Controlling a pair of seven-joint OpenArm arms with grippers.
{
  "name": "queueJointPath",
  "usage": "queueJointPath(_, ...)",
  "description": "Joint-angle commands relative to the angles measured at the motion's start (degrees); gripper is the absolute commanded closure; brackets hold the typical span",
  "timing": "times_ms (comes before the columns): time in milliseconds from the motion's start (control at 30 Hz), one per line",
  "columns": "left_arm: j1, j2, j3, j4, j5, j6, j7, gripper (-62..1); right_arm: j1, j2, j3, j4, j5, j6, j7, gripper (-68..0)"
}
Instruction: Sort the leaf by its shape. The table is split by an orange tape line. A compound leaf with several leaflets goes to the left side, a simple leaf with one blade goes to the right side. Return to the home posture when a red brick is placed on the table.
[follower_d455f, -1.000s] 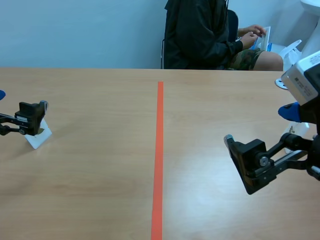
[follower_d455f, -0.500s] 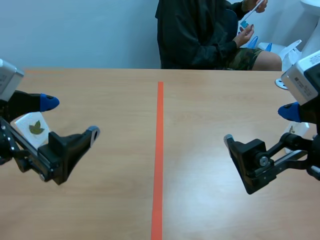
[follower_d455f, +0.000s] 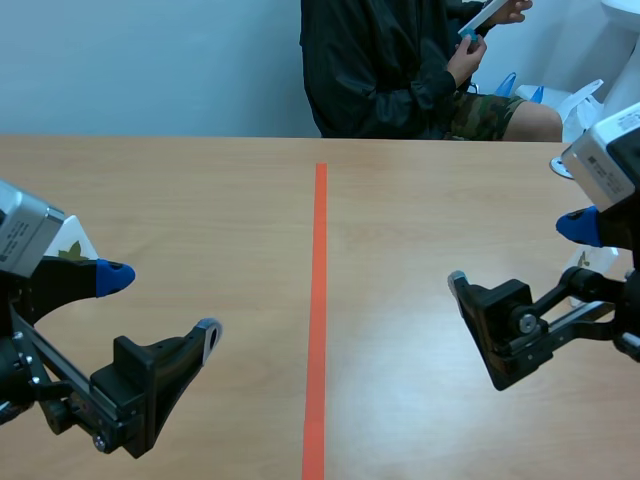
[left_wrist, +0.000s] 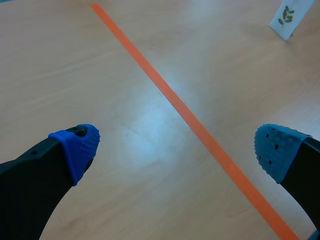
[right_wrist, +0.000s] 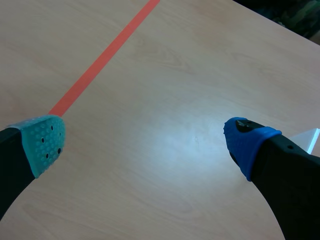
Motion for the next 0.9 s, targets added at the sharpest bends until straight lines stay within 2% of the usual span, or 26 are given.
queueJointPath(0, -0.48, 0.26, -0.46, -0.04, -0.39, 0.09, -0.20, -62.3, 0.79, -0.02, 0.57, 0.26, 0.42, -0.39, 0.39, -67.9)
queueJointPath(333, -0.48, 0.42, -0.46, 0.11, -0.63, 0.07, 0.70, -62.3, 0.66, -0.02, 0.57, 0.28, 1.73, -0.35, 0.20, -67.9)
queueJointPath(467, -0.50, 0.42, -0.46, 0.11, -0.63, 0.07, 0.66, -62.3, 0.68, -0.02, 0.52, 0.28, 1.68, 0.57, 0.22, -67.9)
queueJointPath(600, -0.50, 0.42, -0.46, 0.11, -0.59, 0.07, 0.68, -62.3, 0.68, 0.00, 0.50, 0.26, 1.68, 2.86, -0.04, -67.9)
queueJointPath(867, -0.50, 0.42, -0.46, 0.11, -0.59, 0.07, 0.68, -62.3, 0.68, 0.13, 0.50, 0.24, 1.73, 4.28, -1.66, -67.9)
